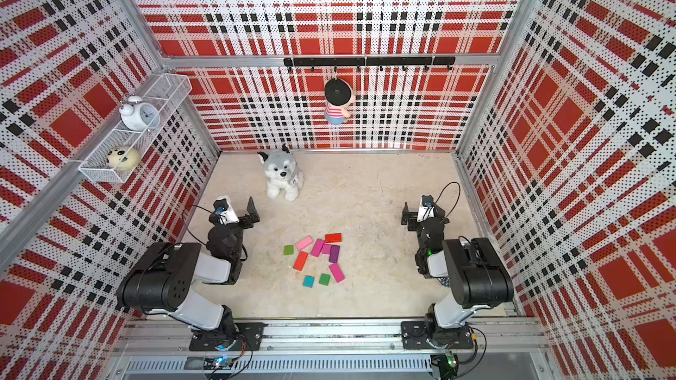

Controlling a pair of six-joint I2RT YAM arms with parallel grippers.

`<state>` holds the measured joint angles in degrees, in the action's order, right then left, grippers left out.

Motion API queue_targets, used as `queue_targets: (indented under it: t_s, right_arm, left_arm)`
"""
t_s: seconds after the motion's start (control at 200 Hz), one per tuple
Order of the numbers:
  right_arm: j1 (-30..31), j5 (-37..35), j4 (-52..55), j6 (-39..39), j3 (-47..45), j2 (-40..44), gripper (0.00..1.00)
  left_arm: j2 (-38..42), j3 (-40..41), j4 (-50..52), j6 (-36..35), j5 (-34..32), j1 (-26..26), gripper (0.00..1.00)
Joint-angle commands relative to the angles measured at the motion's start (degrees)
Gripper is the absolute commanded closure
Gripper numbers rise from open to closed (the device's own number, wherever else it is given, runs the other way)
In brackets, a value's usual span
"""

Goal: Assemble the number 7 with building blocks
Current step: Pick up the building block from the center of the board.

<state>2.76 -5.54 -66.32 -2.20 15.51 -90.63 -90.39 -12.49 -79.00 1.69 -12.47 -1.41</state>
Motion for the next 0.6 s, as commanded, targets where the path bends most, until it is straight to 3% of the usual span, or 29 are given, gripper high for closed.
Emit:
queue_targets:
  t_s: [0.0,0.596]
  right_arm:
    - [-0.04,0.71,-0.38,0.47,0.89,0.80,0.00]
    - [-1.89,3.70,1.30,-0.82,1.70,0.68,0.00]
  left_arm:
    - [-0.14,-0.17,-0.28,0.02,-0.43,0.11,0.02]
    - [-0.06,-0.25,-0.28,0.06,-0.43,0.05,0.02]
